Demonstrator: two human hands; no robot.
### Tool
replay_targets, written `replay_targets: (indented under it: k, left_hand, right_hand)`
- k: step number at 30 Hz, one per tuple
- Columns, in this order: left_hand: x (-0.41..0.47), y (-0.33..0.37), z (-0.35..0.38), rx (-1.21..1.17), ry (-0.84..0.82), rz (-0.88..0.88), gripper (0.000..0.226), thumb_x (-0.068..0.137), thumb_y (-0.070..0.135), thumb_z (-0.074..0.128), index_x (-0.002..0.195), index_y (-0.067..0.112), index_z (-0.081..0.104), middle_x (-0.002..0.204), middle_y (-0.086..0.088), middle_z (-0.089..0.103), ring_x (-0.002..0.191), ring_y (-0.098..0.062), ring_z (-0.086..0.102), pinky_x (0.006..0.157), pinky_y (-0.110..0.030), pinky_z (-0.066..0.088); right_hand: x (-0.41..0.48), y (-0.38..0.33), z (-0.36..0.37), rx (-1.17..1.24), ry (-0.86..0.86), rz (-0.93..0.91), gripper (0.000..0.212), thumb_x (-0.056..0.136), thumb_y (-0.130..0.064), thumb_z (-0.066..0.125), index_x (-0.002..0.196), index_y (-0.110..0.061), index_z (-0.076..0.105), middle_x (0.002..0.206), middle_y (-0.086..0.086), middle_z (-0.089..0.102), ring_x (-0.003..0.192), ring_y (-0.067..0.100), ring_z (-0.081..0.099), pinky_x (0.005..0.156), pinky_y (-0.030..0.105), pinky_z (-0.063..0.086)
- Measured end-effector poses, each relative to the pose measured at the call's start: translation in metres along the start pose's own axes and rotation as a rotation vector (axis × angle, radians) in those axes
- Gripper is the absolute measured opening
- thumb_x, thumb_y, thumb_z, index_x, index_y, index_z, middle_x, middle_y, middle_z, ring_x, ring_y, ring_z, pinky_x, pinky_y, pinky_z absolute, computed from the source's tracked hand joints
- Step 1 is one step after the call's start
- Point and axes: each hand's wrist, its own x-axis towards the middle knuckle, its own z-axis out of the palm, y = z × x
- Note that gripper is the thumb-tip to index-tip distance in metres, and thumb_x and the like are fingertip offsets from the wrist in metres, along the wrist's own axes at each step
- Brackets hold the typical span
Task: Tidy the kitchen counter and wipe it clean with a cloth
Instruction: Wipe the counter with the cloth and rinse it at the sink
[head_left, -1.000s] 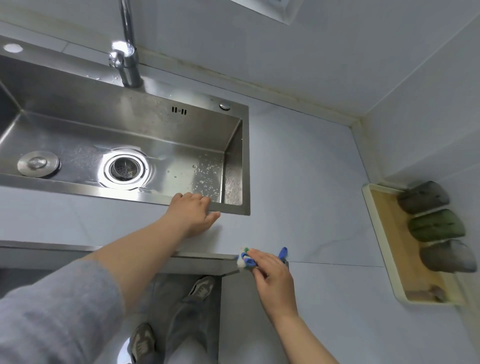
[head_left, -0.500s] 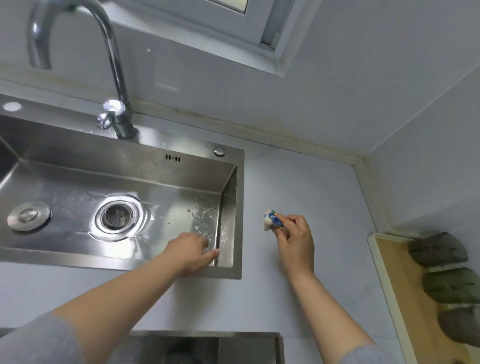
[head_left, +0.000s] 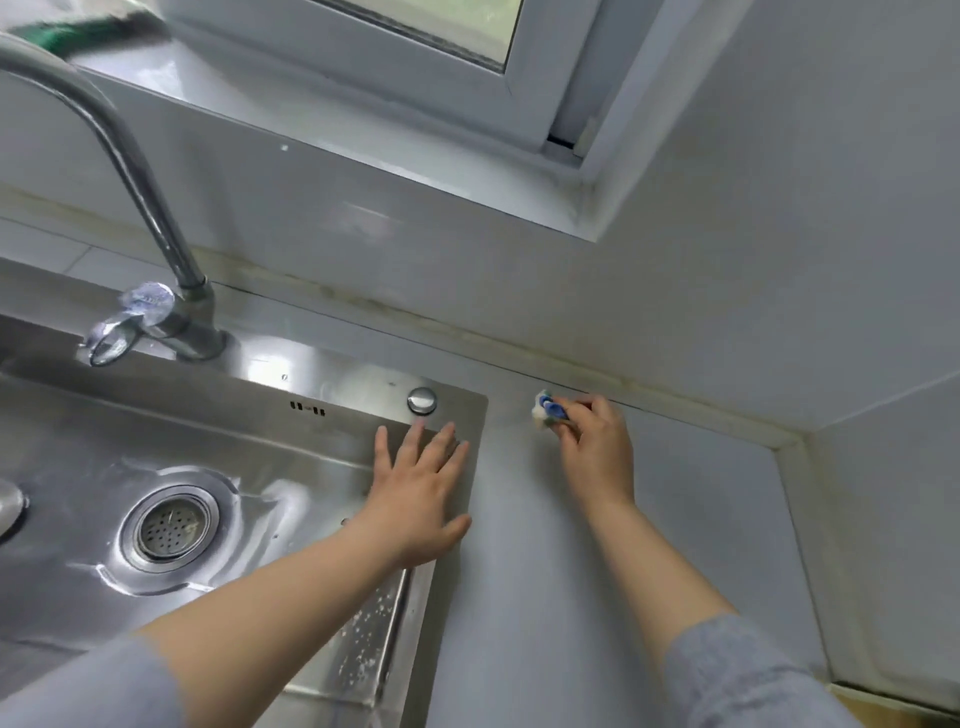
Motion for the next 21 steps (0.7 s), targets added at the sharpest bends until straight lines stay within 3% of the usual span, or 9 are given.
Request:
replay_targets:
  k: [4, 8, 11, 13, 15, 17, 19, 21]
  left_hand:
    - [0.033, -0.005, 0.007, 0.027, -0.032, -0.017, 0.082, 0.091, 0.063, 0.032, 0.152, 0.028, -0.010, 0.158, -0.001, -0.025, 0.141, -0.033, -0.030, 0.110, -0.061, -0.017]
    - [0.052, -0.013, 0.023, 0.055, -0.045, -0.047, 0.090, 0.072, 0.072, -0.007, 0.150, 0.028, -0.018, 0.156, 0.000, -0.029, 0.138, -0.029, -0.037, 0.104, -0.061, -0.024]
    - [0.054, -0.017, 0.032, 0.068, -0.060, -0.047, 0.093, 0.069, 0.078, -0.021, 0.147, 0.028, -0.025, 0.153, 0.002, -0.035, 0.131, -0.026, -0.046, 0.104, -0.061, -0.026]
    - [0.054, -0.018, 0.031, 0.073, -0.079, -0.042, 0.090, 0.068, 0.076, -0.022, 0.144, 0.028, -0.028, 0.150, 0.003, -0.039, 0.129, -0.026, -0.048, 0.104, -0.061, -0.025]
    - [0.055, -0.017, 0.029, 0.058, -0.100, -0.042, 0.087, 0.067, 0.076, -0.021, 0.140, 0.030, -0.032, 0.148, 0.004, -0.041, 0.128, -0.028, -0.049, 0.105, -0.061, -0.025]
    - [0.055, -0.018, 0.028, 0.068, -0.114, -0.040, 0.087, 0.069, 0.078, -0.018, 0.139, 0.029, -0.033, 0.148, 0.004, -0.041, 0.128, -0.028, -0.049, 0.106, -0.062, -0.023]
    - [0.055, -0.017, 0.025, 0.089, -0.131, -0.046, 0.085, 0.072, 0.073, -0.013, 0.143, 0.028, -0.030, 0.149, 0.003, -0.039, 0.131, -0.029, -0.045, 0.108, -0.063, -0.019]
    - [0.055, -0.014, 0.020, 0.091, -0.158, -0.064, 0.080, 0.086, 0.071, 0.004, 0.148, 0.027, -0.023, 0.152, 0.002, -0.035, 0.136, -0.031, -0.039, 0.109, -0.064, -0.015]
  right_hand:
    - [0.040, 0.013, 0.027, -0.124, 0.032, -0.119, 0.028, 0.074, -0.005, 0.064, 0.099, -0.012, 0.074, 0.088, 0.012, 0.065, 0.078, 0.036, 0.058, 0.066, 0.038, 0.048]
    - [0.054, 0.024, 0.058, -0.169, 0.017, -0.107, 0.031, 0.075, -0.020, 0.054, 0.098, -0.013, 0.073, 0.091, 0.008, 0.067, 0.082, 0.033, 0.062, 0.078, 0.038, 0.044]
    - [0.043, 0.028, 0.076, -0.163, -0.003, -0.094, 0.032, 0.080, -0.026, 0.053, 0.104, -0.015, 0.071, 0.102, 0.007, 0.065, 0.093, 0.031, 0.059, 0.085, 0.038, 0.041]
    - [0.034, 0.029, 0.082, -0.165, -0.021, -0.103, 0.035, 0.086, -0.029, 0.053, 0.114, -0.014, 0.067, 0.115, 0.007, 0.062, 0.107, 0.025, 0.049, 0.094, 0.045, 0.041]
    - [0.028, 0.030, 0.081, -0.157, -0.030, -0.098, 0.040, 0.091, -0.032, 0.043, 0.120, -0.016, 0.064, 0.124, 0.007, 0.059, 0.116, 0.021, 0.045, 0.105, 0.048, 0.030]
    - [0.025, 0.030, 0.078, -0.111, -0.037, -0.085, 0.043, 0.092, -0.032, 0.037, 0.122, -0.015, 0.064, 0.127, 0.007, 0.058, 0.118, 0.023, 0.047, 0.108, 0.045, 0.024]
    - [0.017, 0.028, 0.075, -0.062, -0.058, -0.064, 0.044, 0.092, -0.031, 0.036, 0.122, -0.015, 0.064, 0.128, 0.007, 0.058, 0.118, 0.023, 0.050, 0.110, 0.051, 0.025]
    - [0.002, 0.026, 0.071, -0.037, -0.074, -0.060, 0.041, 0.092, -0.029, 0.039, 0.123, -0.017, 0.064, 0.127, 0.004, 0.057, 0.117, 0.020, 0.050, 0.109, 0.056, 0.026]
